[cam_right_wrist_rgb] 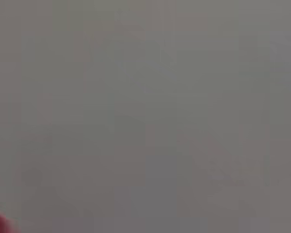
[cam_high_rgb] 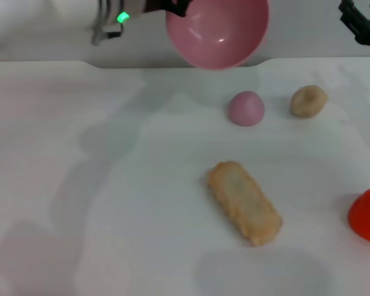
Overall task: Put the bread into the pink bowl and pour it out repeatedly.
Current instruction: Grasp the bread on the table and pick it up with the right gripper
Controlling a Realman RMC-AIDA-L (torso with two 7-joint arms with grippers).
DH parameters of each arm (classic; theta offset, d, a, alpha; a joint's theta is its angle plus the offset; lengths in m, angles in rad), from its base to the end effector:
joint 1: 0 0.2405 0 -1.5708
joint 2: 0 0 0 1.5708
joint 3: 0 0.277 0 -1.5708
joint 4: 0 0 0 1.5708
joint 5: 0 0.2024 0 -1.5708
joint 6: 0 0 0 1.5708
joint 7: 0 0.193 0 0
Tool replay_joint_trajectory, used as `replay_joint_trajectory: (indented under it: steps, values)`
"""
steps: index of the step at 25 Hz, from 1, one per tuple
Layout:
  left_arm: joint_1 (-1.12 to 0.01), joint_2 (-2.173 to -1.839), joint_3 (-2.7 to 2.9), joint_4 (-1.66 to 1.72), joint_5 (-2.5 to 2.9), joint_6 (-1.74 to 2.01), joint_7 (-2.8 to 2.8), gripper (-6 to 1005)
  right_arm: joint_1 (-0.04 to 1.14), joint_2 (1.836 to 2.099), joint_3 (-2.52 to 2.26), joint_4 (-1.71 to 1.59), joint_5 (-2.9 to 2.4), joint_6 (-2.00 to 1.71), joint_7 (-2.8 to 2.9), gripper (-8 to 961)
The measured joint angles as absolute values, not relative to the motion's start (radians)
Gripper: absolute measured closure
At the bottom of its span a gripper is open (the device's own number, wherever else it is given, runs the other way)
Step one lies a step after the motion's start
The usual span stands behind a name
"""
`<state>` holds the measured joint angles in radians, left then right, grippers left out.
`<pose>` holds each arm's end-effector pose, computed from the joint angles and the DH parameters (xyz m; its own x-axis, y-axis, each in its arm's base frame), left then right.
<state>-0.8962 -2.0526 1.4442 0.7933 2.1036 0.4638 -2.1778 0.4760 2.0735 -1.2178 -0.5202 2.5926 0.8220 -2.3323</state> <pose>-0.1130 0.5319 -0.0632 0.9084 0.2255 0.3520 0.4130 -0.6141 -0.6725 0.2770 0.4571 0.0177 0.5540 -0.0174 -0.8324 -0.7959 -0.3044 -0.5233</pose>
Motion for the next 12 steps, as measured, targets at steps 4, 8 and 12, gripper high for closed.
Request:
replay_joint_trajectory:
  steps: [4, 8, 12]
  values:
    - [-0.918, -2.020, 1.227, 0.792, 2.117, 0.746, -2.142, 917, 0.500, 2.067, -1.231, -0.515, 2.569, 0.702, -2.243, 247]
    - [-0.918, -1.990, 1.108, 0.799, 2.174, 0.950, -2.150, 917, 0.536, 2.056, -1.233, -0.513, 2.460, 0.613, -2.106, 247]
    - [-0.897, -1.966, 1.031, 0.803, 2.261, 1.122, -2.195, 917, 0.579, 2.047, -1.234, -0.524, 2.294, 0.547, -1.925, 247]
